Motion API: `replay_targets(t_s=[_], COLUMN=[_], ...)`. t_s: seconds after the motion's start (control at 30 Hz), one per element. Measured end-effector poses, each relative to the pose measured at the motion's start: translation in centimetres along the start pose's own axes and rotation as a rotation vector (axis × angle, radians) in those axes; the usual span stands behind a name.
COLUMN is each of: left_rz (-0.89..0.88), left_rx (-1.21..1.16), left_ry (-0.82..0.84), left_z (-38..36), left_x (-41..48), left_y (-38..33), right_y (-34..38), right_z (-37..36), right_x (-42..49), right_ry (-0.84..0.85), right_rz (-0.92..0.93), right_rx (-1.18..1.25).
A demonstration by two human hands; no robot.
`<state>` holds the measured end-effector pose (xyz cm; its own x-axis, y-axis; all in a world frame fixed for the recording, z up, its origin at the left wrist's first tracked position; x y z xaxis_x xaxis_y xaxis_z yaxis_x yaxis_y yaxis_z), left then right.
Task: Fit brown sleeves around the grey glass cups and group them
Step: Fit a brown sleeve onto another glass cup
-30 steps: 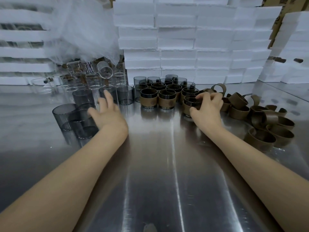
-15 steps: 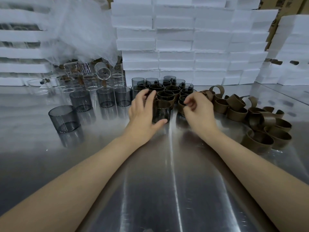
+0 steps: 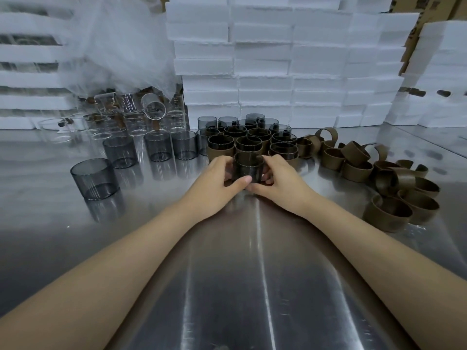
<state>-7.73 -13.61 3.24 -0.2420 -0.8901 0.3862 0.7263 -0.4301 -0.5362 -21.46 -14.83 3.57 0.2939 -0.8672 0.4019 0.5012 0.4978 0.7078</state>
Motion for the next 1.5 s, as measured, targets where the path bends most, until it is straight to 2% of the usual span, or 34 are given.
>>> replay_targets(t_s=[0.13,0.23,0.4,0.87,1.07,1.33,1.5], left_rz=[-0.193,-0.194,-0.096,-0.056,0.028,0.143,0.220], left_rx=[-0.158,-0.386,-0.578,-0.580,-0.776,-0.910,-0.873], left_ry=[-0.147,-0.150,-0.015,-0.054,-0.079,-0.033,-0.028], left_z=[1.6,1.3,-0.2,0.1,0.3,-0.2,-0.5], left_x=[-0.7,-0.7,-0.4,0.0,0.2,0.3,0.2], left_y=[-3.0,-3.7,-2.7,-1.9,-1.4,-0.5,0.1], right_y=[1.3,2.1,1.2,1.8,1.8,3.6,4.3], right_z=[2.1,2.7,1.8,1.6,1.3,1.1,0.5], right_x=[-0.3,-0.6,-0.4,-0.5,-0.4,-0.7,-0.9], right_ry=[-0.210,-0.272,-0.202,-0.150,-0.118,-0.073,-0.035], right_rz=[0.112,0.151,0.100,0.126,0.130,0.288,0.333], right_rx=[0.193,0.293,0.347,0.392,0.399,0.135,0.060])
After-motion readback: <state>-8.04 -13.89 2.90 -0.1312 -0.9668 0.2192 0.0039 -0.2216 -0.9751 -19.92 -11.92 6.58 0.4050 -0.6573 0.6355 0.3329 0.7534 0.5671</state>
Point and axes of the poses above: each hand's wrist, its own x-axis towards the middle knuckle, its own z-axis out of the back of the hand, y = z × x, the point moved 9 cm from there along x, towards the middle knuckle, and after that the axes turned 10 degrees about x, right-handed, at the moved point
